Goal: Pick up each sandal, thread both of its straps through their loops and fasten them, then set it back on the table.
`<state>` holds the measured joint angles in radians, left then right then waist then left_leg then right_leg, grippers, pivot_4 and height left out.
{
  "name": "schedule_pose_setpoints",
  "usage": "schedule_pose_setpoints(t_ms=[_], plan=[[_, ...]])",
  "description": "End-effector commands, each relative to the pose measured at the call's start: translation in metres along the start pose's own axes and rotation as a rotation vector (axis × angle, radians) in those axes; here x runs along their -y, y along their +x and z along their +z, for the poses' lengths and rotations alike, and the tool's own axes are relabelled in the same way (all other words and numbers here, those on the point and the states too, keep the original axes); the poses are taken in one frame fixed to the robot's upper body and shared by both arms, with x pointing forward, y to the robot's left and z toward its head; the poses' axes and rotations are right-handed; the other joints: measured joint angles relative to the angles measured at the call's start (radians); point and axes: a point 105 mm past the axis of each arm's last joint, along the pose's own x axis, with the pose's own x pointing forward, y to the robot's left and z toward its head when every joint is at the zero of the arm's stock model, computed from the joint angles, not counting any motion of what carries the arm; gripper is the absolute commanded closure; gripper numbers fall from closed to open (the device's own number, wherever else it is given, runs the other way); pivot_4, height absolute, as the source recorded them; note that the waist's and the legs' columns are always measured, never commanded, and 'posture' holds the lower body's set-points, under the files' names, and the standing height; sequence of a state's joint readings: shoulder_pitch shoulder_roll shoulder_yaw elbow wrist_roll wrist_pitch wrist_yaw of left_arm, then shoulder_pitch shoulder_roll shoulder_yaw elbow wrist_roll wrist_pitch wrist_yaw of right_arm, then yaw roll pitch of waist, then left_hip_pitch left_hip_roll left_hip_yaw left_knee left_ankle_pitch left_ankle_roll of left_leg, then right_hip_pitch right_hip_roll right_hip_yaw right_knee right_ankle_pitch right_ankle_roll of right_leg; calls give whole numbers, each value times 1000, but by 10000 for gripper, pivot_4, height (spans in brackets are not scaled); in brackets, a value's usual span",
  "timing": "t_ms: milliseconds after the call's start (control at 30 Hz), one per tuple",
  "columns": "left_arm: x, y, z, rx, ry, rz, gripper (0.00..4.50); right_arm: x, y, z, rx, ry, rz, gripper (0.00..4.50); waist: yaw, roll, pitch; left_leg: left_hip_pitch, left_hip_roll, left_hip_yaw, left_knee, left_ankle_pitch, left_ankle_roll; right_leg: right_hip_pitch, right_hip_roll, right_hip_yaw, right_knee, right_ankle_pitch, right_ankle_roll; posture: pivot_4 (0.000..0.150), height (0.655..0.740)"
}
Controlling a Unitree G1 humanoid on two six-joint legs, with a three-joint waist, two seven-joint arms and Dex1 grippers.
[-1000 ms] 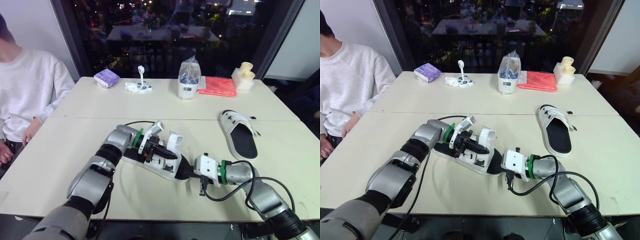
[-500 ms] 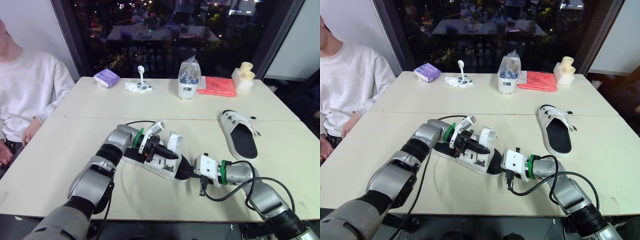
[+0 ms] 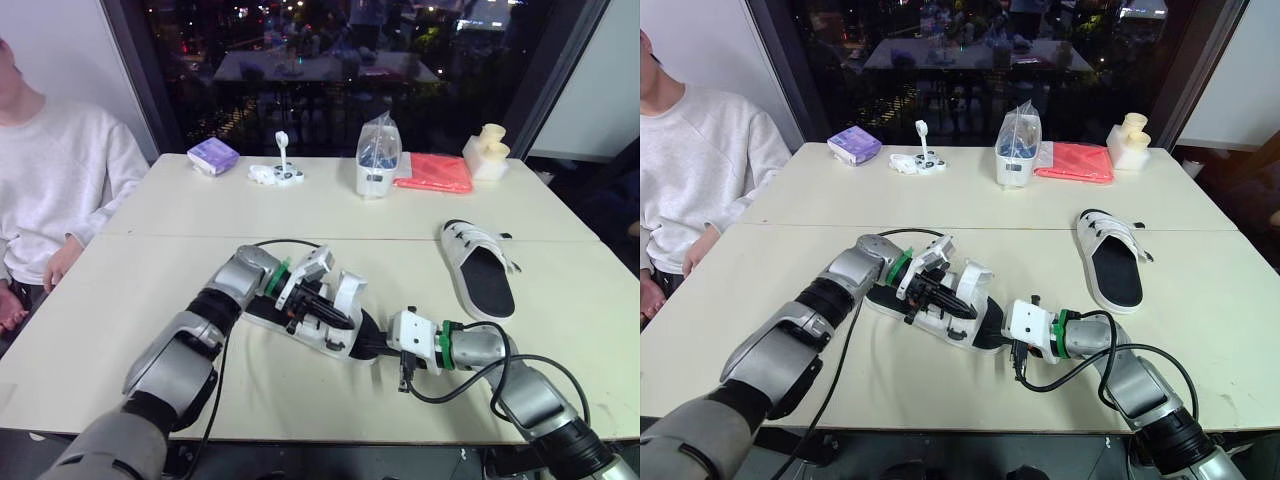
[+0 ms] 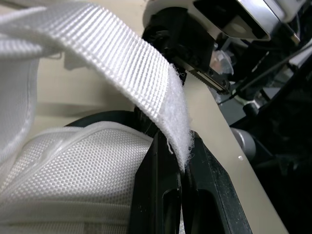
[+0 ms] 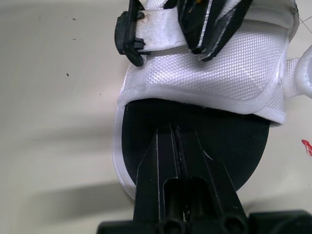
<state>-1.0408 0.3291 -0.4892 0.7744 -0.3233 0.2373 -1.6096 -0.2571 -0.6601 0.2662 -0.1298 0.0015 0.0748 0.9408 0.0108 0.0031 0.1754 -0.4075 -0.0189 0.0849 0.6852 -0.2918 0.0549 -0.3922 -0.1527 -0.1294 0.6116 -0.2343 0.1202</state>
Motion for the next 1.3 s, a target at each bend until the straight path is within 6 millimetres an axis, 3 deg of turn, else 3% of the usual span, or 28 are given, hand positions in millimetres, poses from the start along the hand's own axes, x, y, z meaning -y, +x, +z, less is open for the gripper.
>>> schedule_pose_setpoints(t_ms=[33, 200, 467, 833, 933, 1133, 1300], plan=[[8, 7, -9, -28, 36, -44, 44434, -20, 2, -28, -114, 67, 68, 45000, 0, 0, 0, 0, 0, 0, 0, 0, 0, 0, 0, 0, 0, 0, 0, 1500, 7400], [11, 5, -14, -40, 53, -50, 44434, -19, 2, -28, -113, 67, 69, 45000, 0, 0, 0, 0, 0, 0, 0, 0, 0, 0, 0, 0, 0, 0, 0, 1500, 7400], [11, 5, -2, 35, 128, -43, 44434, -18, 4, -27, -109, 63, 71, 45000, 0, 0, 0, 0, 0, 0, 0, 0, 0, 0, 1, 0, 0, 0, 0, 1500, 7400], [22, 6, -13, -26, 138, -92, 44434, -18, 3, -28, -112, 64, 70, 45000, -1, 0, 0, 0, 0, 0, 0, 0, 0, 0, 1, 0, 0, 0, 0, 1500, 7400], [21, 4, -13, -28, 131, -87, 36645, -18, 3, -28, -112, 63, 71, 45000, -1, 0, 0, 0, 0, 0, 0, 0, 0, 0, 1, 0, 0, 0, 0, 1500, 7400], [18, -1, -1, 20, 68, -68, 8594, -17, 4, -28, -111, 61, 71, 45000, 0, 0, 0, 0, 0, 0, 0, 0, 1, 0, 2, 0, 0, 0, 0, 1500, 7400], [14, -5, 13, 98, 11, -52, 8594, -17, 6, -28, -109, 60, 72, 45000, 0, 0, 0, 0, 0, 0, 1, 0, 1, 0, 2, 0, 0, 0, 0, 1500, 7400]])
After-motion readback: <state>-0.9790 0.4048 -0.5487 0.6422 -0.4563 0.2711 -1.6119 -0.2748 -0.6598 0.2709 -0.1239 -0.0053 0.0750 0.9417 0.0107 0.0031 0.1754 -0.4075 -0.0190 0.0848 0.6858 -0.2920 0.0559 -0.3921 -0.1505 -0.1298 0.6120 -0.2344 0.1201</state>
